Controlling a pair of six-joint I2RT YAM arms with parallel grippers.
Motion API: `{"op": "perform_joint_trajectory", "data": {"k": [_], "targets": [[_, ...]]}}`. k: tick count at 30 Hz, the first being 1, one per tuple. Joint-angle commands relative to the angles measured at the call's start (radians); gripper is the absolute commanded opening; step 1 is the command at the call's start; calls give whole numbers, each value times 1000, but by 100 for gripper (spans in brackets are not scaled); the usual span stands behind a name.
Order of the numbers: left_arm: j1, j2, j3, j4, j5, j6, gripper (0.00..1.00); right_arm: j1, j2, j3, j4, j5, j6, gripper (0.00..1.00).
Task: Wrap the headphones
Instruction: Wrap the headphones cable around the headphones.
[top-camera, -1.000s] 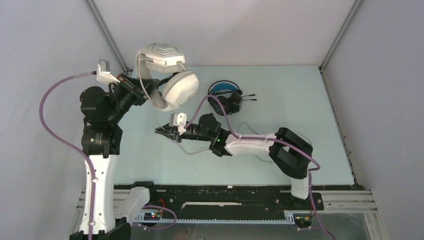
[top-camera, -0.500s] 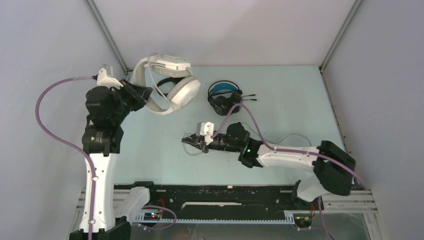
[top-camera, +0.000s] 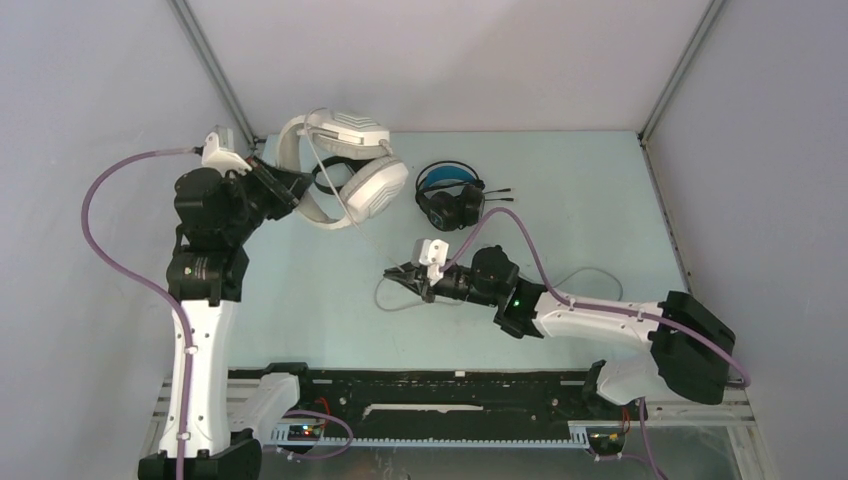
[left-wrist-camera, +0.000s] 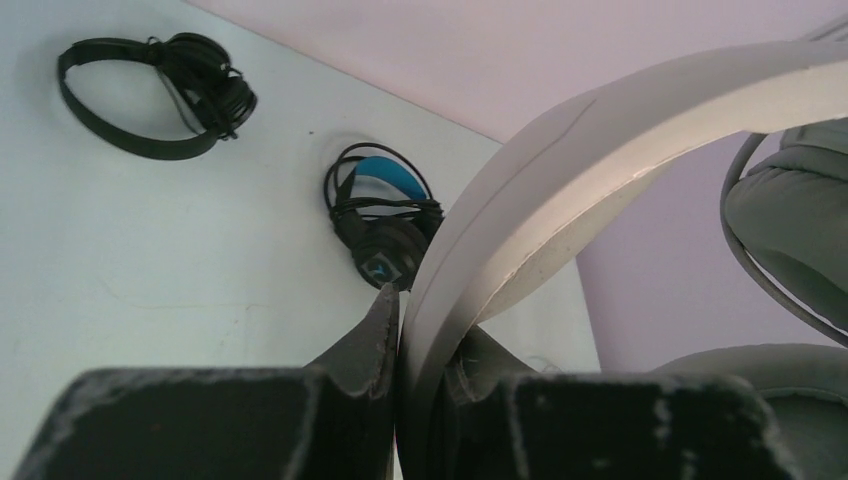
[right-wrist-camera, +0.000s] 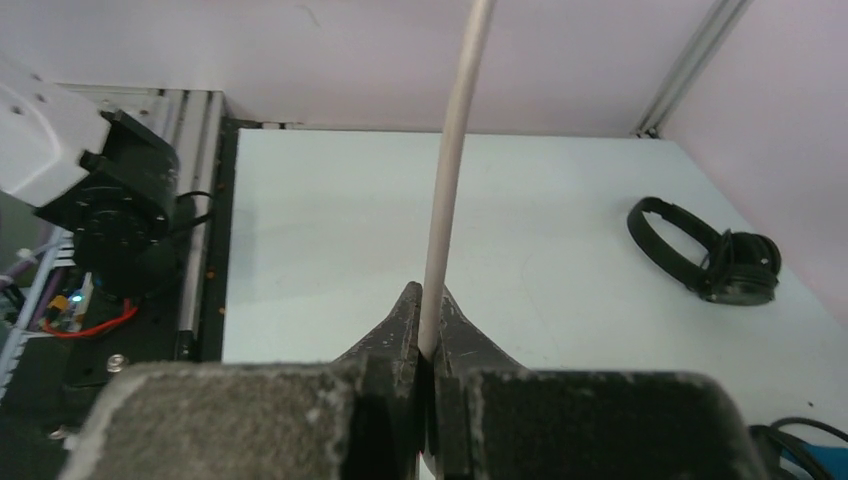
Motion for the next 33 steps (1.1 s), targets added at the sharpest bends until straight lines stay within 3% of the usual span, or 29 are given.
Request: {"op": "perform_joint_trajectory", "data": {"k": [1, 5, 10, 16, 22, 25, 29, 33], "targets": [[5, -37, 49, 142, 105, -123, 0, -47, 56, -7, 62, 58, -8, 2], [4, -42, 68, 117, 137, -141, 0, -126, 101, -6, 158, 47, 54, 5], [5, -48, 61, 89, 213, -104, 0, -150, 126, -5, 191, 120, 8, 8], [-15, -42, -11, 183, 366, -124, 0, -171, 161, -5, 266, 123, 20, 10], [-84, 6, -20, 189, 396, -89, 0, -172, 202, -6, 481, 365, 8, 9], [-154, 60, 31, 86, 412, 23, 0, -178, 200, -5, 533, 395, -14, 10], [-212, 130, 91, -80, 431, 204, 0, -189, 144, -6, 420, 335, -10, 8], [-222, 157, 85, -73, 497, 313, 0, -185, -2, -8, 177, 228, 103, 3]]}}
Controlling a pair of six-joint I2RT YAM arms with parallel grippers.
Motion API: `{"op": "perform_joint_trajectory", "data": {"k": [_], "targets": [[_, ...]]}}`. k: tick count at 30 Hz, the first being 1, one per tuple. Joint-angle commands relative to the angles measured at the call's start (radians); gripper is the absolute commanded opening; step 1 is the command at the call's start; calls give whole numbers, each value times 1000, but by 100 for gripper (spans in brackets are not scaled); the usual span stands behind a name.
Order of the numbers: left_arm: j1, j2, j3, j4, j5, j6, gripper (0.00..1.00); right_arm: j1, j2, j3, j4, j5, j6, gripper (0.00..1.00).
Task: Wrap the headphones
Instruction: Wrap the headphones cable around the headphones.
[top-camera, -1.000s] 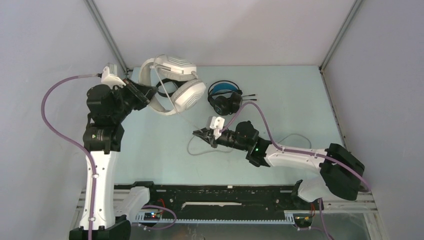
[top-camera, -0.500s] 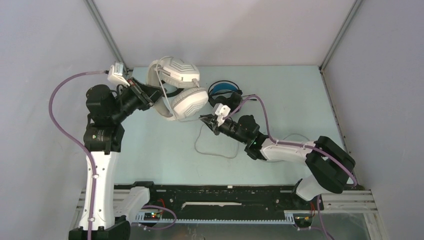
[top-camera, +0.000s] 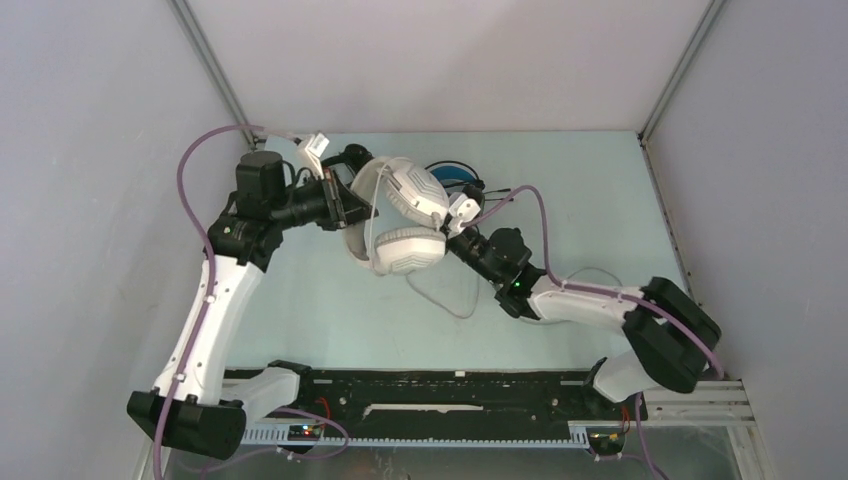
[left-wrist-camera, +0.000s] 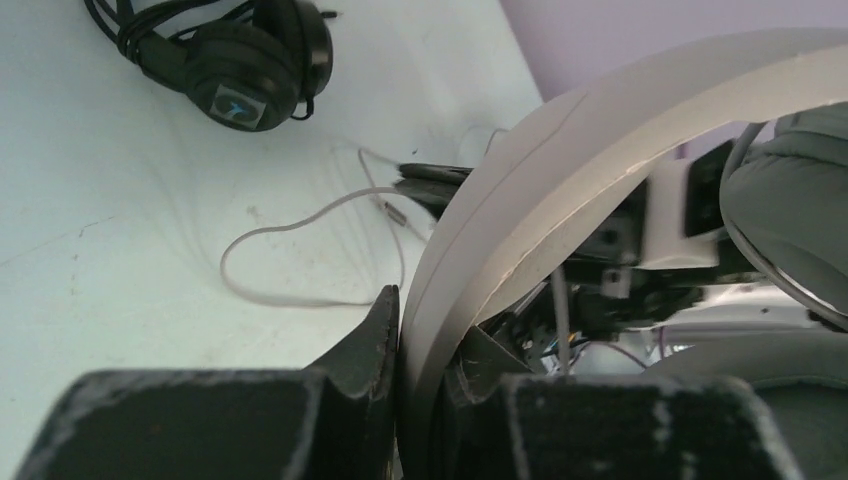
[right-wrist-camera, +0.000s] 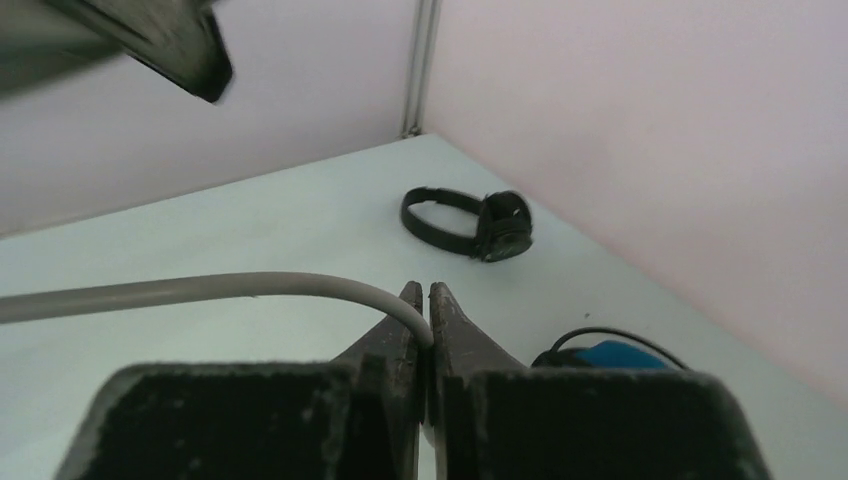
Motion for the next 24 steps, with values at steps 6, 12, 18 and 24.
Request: {"op": "perform_joint_trajectory", "data": {"k": [6, 12, 18, 24], "targets": [[-10, 4, 99, -28, 104, 330, 0, -3, -356, -82, -322, -196, 277, 2], [-10, 15, 143, -118, 45, 528, 0, -23, -438, -77, -399, -287, 388, 0], [-27, -22, 100, -71, 130, 585, 0, -106, -453, -46, -477, -337, 447, 0], [-50, -39, 76, -85, 106, 694, 0, -137, -450, 49, -612, -458, 475, 1]]}}
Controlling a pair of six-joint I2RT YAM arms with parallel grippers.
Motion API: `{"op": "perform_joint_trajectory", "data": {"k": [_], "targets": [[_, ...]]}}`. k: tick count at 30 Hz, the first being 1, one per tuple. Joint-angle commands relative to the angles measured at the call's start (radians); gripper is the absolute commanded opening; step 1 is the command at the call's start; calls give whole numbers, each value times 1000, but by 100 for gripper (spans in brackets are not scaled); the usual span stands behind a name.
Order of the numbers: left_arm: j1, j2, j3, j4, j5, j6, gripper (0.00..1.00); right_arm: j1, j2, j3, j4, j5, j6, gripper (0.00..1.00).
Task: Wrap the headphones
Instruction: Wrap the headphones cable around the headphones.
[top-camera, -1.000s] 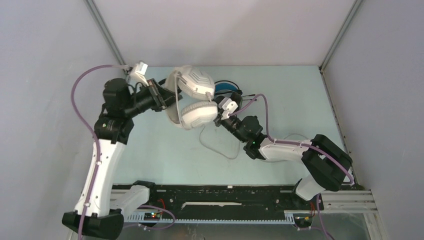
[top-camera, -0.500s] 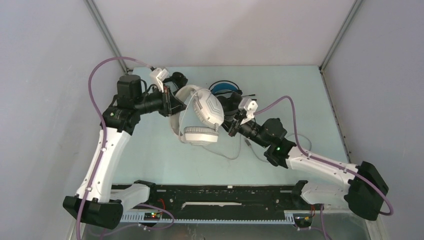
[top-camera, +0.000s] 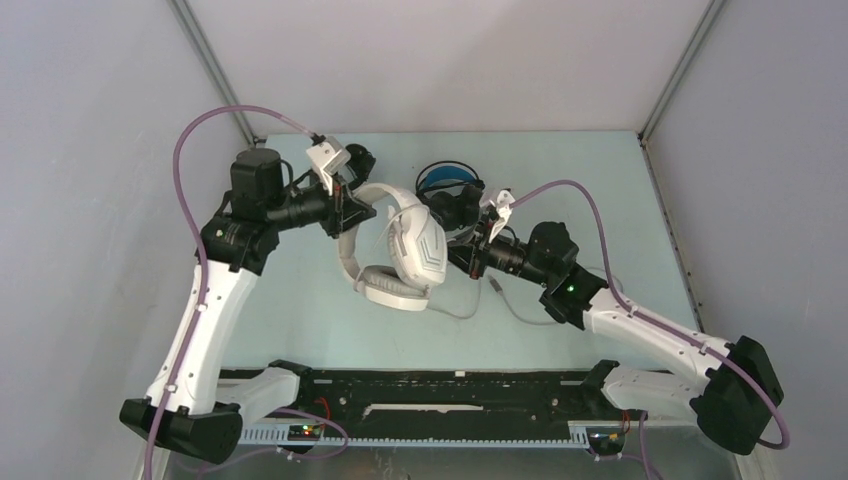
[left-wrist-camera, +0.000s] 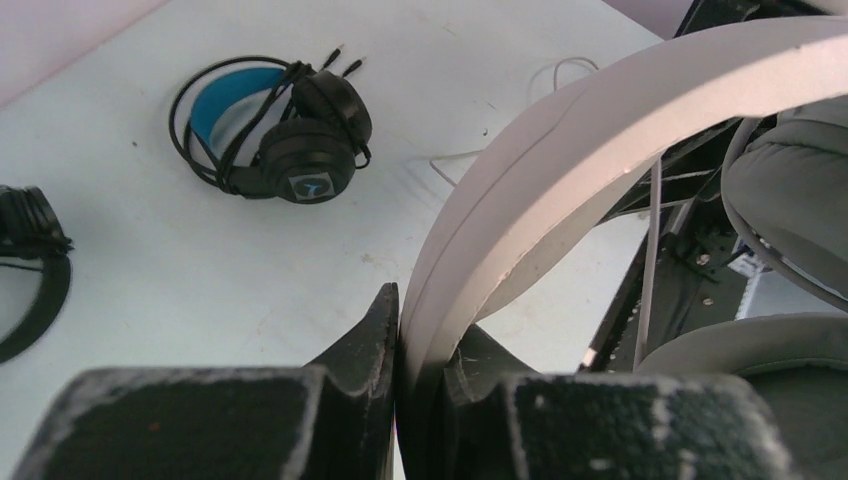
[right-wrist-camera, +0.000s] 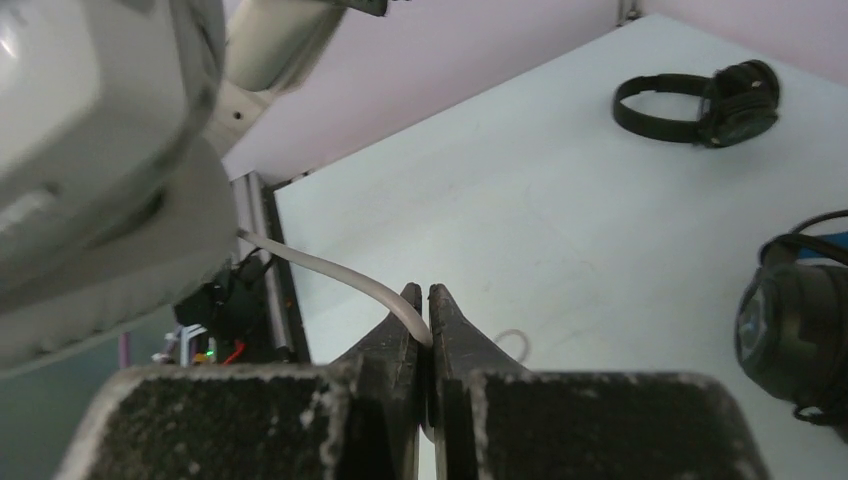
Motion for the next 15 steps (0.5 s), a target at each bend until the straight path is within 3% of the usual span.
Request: {"op": "perform_joint_trajectory", "data": {"k": [1, 9, 15], "targets": [[-10, -49, 1, -9, 35, 144, 0, -31, -24, 123, -97, -103, 64, 1], [-67, -27, 11, -123, -147, 435, 0, -119, -88, 171, -277, -336, 246, 2], [-138, -20, -22, -105, -241, 542, 0, -185, -102, 172, -269, -451, 393, 7]]}}
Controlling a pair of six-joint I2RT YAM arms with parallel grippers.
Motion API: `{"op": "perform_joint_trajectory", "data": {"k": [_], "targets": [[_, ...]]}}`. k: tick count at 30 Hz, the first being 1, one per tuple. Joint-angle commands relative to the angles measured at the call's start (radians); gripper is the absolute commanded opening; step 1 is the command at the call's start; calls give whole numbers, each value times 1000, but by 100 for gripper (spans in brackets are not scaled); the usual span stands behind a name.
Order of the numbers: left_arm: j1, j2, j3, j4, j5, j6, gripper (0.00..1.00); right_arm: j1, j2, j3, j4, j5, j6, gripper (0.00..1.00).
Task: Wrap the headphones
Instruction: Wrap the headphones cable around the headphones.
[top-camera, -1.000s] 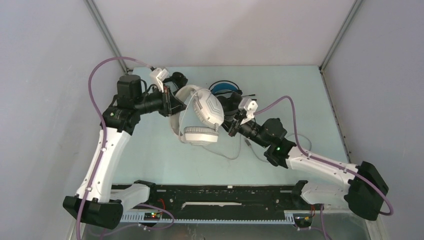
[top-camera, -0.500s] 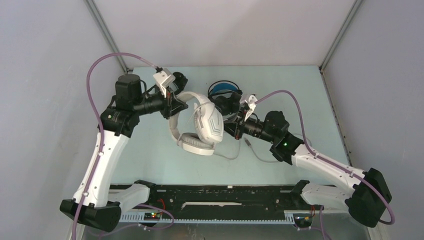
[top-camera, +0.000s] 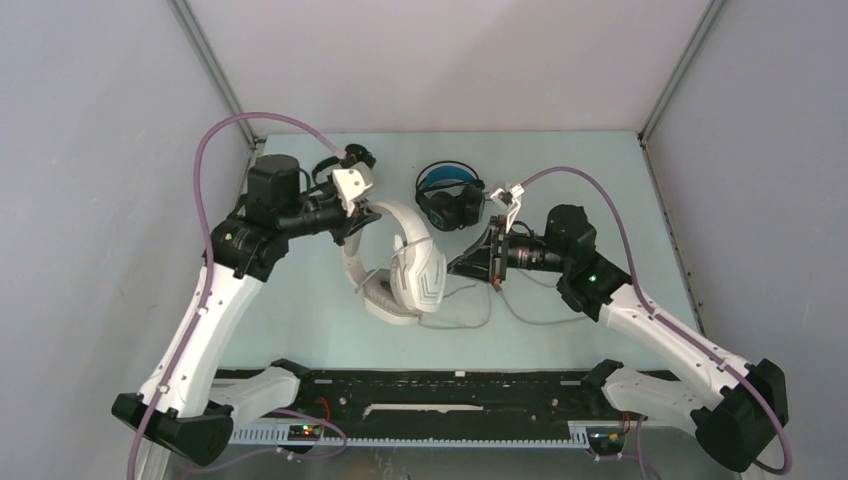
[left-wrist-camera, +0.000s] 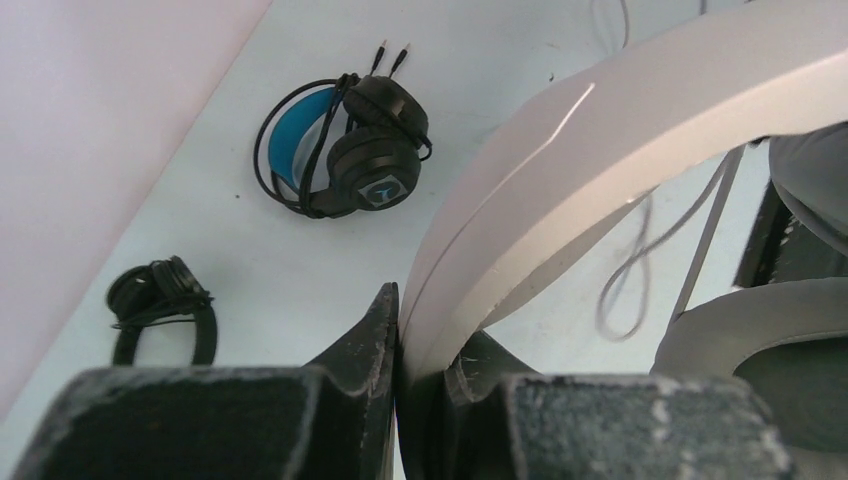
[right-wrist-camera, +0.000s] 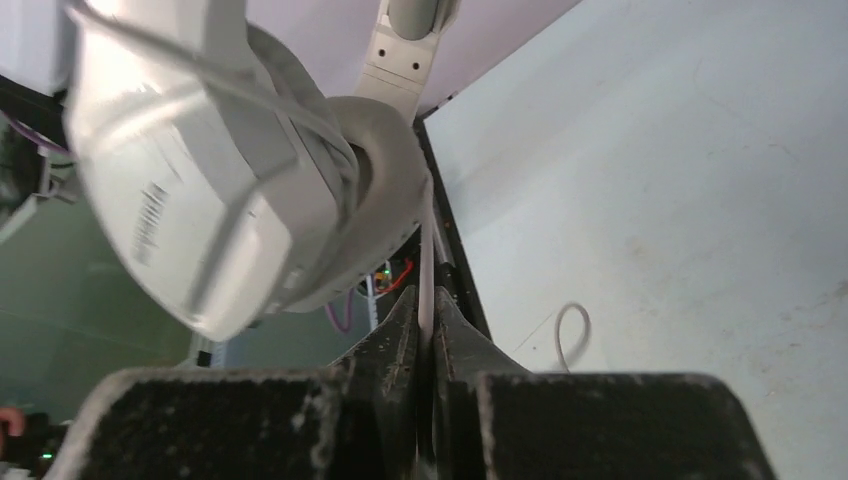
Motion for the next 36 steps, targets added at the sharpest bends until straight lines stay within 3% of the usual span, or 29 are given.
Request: {"op": "perform_joint_trajectory", "data": {"k": [1, 5, 17, 36], "targets": [[-35, -6, -27, -66, -120, 183, 0, -78, -30, 64, 56, -112, 161, 7], [-68, -16, -57, -25, -112, 229, 0, -121, 3, 64, 122, -208, 277, 7], [-85, -33, -107, 76, -217, 270, 0, -137, 14, 64, 285, -294, 512, 7], [-113, -47, -183, 146, -283, 242, 0, -171, 45, 64, 427, -355, 660, 12]]}}
